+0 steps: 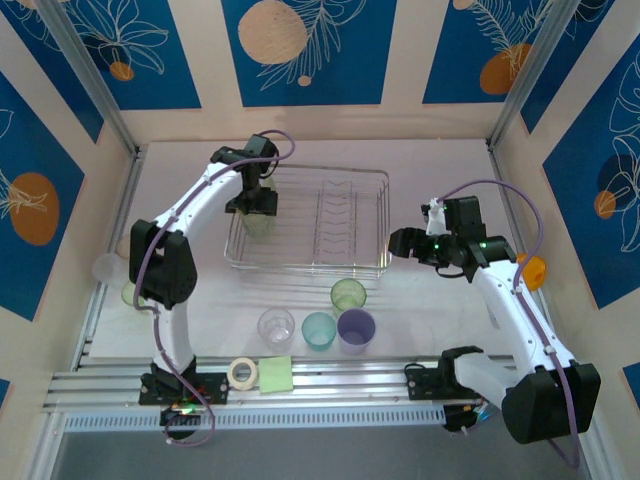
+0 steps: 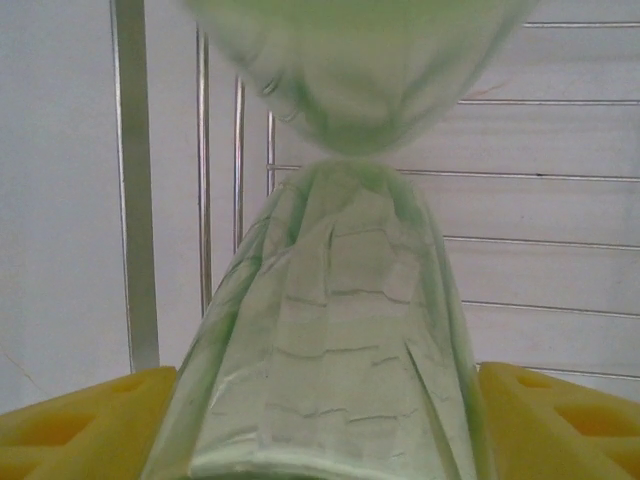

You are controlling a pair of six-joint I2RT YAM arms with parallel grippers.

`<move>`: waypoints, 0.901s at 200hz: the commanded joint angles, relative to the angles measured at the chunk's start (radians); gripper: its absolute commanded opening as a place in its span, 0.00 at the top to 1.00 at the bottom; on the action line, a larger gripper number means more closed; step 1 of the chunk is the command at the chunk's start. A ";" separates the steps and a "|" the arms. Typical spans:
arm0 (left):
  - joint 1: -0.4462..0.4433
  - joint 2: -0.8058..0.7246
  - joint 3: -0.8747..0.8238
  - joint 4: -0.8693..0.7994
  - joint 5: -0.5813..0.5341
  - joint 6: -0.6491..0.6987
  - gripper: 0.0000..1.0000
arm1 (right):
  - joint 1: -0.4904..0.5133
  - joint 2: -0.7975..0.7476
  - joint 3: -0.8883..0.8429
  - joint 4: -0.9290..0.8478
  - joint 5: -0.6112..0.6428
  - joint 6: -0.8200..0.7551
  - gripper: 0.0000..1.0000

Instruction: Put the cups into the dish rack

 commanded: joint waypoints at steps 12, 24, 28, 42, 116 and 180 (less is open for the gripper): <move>0.011 0.009 0.002 0.024 -0.016 0.031 0.09 | 0.008 -0.010 0.035 -0.033 -0.027 -0.022 0.26; 0.011 0.005 0.003 0.027 -0.020 0.034 0.01 | 0.009 -0.009 0.036 -0.035 -0.027 -0.021 0.26; 0.011 0.003 0.005 0.028 -0.020 0.038 0.00 | 0.010 -0.008 0.035 -0.034 -0.027 -0.021 0.26; 0.011 -0.002 0.009 0.033 -0.023 0.044 0.00 | 0.012 -0.008 0.038 -0.038 -0.026 -0.023 0.26; 0.011 -0.176 -0.043 0.097 -0.051 0.049 0.00 | 0.029 -0.008 0.077 -0.097 -0.042 -0.025 0.26; 0.011 -0.676 -0.518 0.480 0.031 0.063 0.00 | 0.254 -0.003 0.159 -0.312 0.049 0.022 0.29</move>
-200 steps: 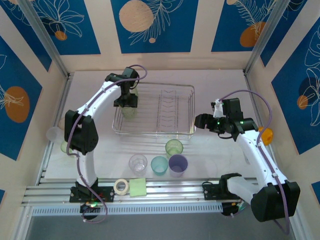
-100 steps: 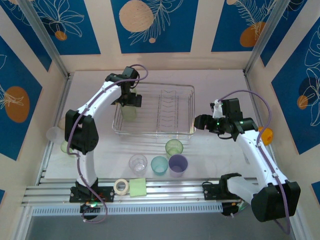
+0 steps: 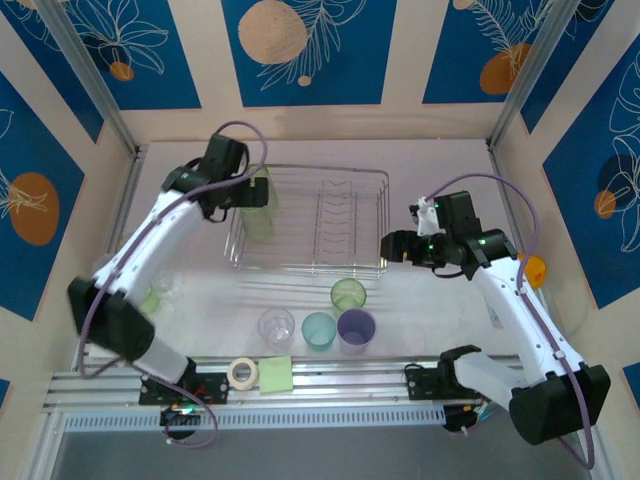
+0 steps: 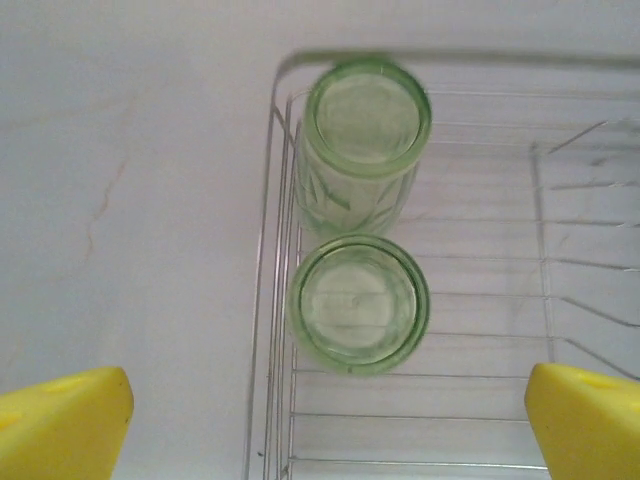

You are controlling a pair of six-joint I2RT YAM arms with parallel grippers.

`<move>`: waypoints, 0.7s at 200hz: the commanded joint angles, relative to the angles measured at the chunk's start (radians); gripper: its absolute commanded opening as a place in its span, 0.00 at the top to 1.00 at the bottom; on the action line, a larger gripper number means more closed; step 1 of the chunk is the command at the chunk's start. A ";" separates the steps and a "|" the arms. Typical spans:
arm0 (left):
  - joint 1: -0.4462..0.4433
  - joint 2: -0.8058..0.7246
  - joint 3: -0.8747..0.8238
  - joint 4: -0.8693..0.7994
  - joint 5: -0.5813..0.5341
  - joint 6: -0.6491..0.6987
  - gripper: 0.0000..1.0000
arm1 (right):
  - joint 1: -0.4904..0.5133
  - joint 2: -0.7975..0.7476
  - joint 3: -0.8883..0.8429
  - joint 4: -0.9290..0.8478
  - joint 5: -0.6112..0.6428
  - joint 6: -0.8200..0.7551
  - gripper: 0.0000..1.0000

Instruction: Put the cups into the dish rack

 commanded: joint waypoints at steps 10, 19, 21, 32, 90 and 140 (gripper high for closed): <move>0.009 -0.254 -0.281 0.257 0.123 0.049 0.00 | 0.173 -0.011 0.034 -0.190 0.111 0.072 0.30; 0.009 -0.327 -0.367 0.314 0.172 0.066 0.00 | 0.220 -0.018 0.029 -0.219 0.142 0.110 0.30; 0.009 -0.346 -0.386 0.326 0.180 0.069 0.00 | 0.230 -0.019 0.027 -0.226 0.146 0.119 0.30; 0.009 -0.431 -0.481 0.385 0.231 0.084 0.00 | 0.272 -0.028 0.011 -0.255 0.157 0.166 0.31; 0.009 -0.611 -0.677 0.358 0.349 0.084 0.00 | 0.476 -0.043 -0.072 -0.304 0.180 0.336 0.40; 0.008 -0.646 -0.699 0.331 0.333 0.065 0.00 | 0.553 0.005 -0.096 -0.273 0.196 0.374 0.42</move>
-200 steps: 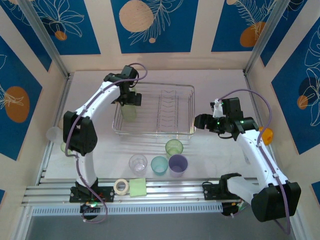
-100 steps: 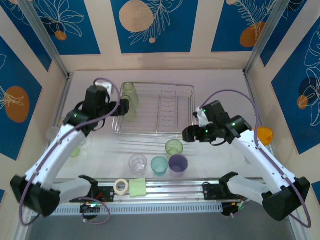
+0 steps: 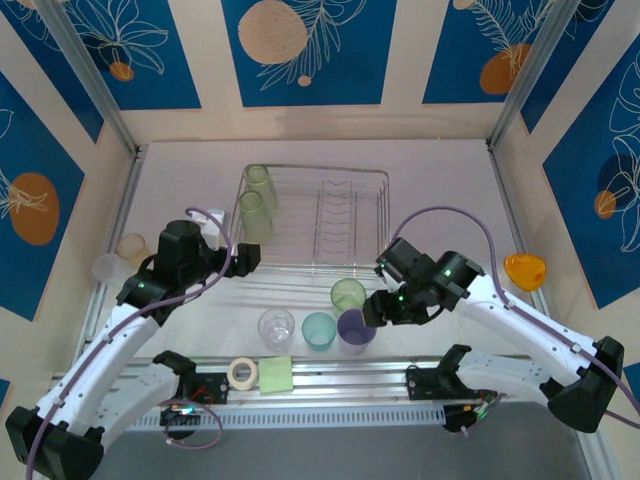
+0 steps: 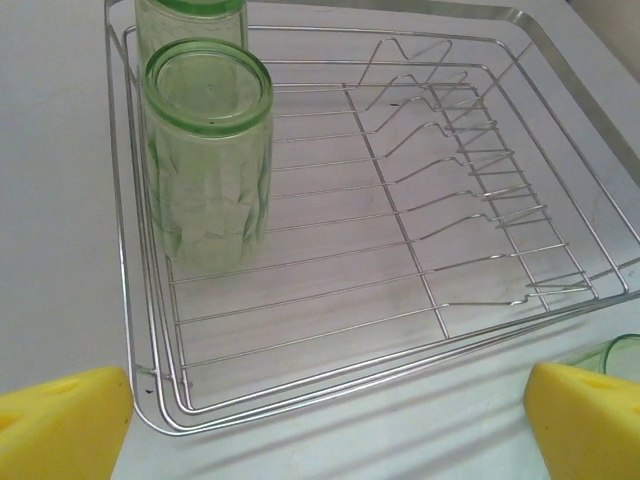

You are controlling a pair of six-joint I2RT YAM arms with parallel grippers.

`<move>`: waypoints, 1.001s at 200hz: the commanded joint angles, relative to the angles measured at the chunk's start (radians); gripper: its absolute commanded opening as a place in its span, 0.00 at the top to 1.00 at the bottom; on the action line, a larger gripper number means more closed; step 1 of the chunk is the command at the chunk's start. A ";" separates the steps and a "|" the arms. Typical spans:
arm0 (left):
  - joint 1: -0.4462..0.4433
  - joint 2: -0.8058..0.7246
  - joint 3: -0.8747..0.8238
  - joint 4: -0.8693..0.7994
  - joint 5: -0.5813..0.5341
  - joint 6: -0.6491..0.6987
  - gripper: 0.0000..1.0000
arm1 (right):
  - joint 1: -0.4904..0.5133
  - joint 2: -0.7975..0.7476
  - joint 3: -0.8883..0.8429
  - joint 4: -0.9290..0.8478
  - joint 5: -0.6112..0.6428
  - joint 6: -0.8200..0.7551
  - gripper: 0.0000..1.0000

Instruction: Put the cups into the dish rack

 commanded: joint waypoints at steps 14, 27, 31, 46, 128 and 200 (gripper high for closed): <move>0.006 0.003 0.008 -0.023 0.009 -0.002 0.00 | 0.032 0.055 -0.026 0.009 0.017 0.046 0.43; 0.006 0.006 0.006 -0.024 0.014 -0.006 0.00 | 0.036 0.077 -0.026 0.016 0.022 0.042 0.45; 0.006 0.006 0.005 -0.021 0.016 -0.006 0.00 | 0.037 0.083 -0.026 0.018 0.024 0.041 0.46; 0.006 0.005 0.005 -0.023 0.018 -0.009 0.00 | 0.042 0.104 -0.023 0.026 0.027 0.037 0.50; 0.006 0.002 0.024 -0.063 0.003 -0.007 0.00 | 0.062 0.139 -0.011 0.039 0.041 0.046 0.73; 0.006 -0.041 0.018 -0.084 -0.003 -0.018 0.00 | 0.066 0.146 0.025 0.009 0.070 0.063 0.96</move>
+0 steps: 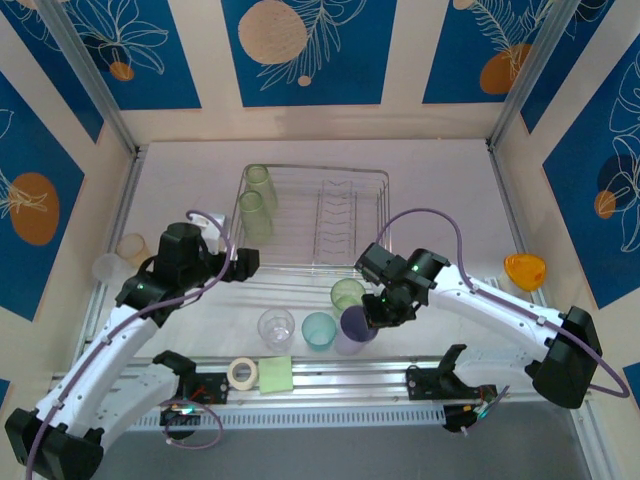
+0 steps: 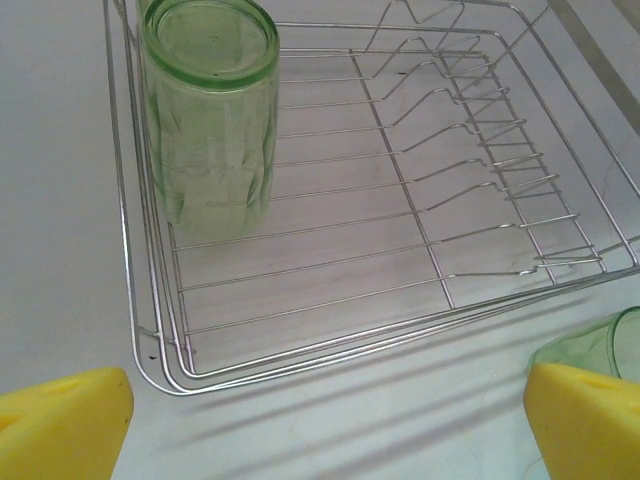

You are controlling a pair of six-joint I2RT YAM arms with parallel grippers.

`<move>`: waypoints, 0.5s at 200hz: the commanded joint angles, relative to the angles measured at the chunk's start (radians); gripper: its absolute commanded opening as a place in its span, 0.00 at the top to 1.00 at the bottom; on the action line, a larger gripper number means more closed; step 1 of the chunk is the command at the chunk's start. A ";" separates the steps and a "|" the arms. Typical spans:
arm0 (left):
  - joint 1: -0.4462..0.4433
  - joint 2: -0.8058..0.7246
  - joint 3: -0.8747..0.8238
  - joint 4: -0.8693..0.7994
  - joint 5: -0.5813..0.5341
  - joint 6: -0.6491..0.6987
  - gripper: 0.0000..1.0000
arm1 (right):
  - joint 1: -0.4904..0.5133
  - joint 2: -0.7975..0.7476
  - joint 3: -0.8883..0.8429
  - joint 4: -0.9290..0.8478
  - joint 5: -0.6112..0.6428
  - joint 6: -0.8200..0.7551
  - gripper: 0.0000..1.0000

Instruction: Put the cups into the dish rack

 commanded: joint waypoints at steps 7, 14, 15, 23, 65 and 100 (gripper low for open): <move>0.006 -0.034 0.016 -0.021 -0.007 -0.017 0.00 | 0.006 -0.013 0.043 -0.051 0.015 0.024 0.99; 0.006 -0.041 0.015 -0.021 -0.006 -0.019 0.00 | 0.007 -0.019 0.051 -0.069 0.015 0.027 1.00; 0.006 -0.041 0.015 -0.021 -0.006 -0.020 0.00 | 0.007 -0.020 0.052 -0.072 0.015 0.027 1.00; 0.006 -0.047 0.013 -0.020 -0.003 -0.023 0.00 | 0.009 -0.033 0.061 -0.097 0.015 0.030 1.00; 0.006 -0.061 0.001 0.003 0.054 -0.046 0.00 | 0.011 -0.165 0.113 -0.275 0.000 0.050 1.00; 0.006 -0.072 -0.098 0.251 0.282 -0.215 0.00 | -0.040 -0.312 0.256 -0.343 -0.027 -0.019 1.00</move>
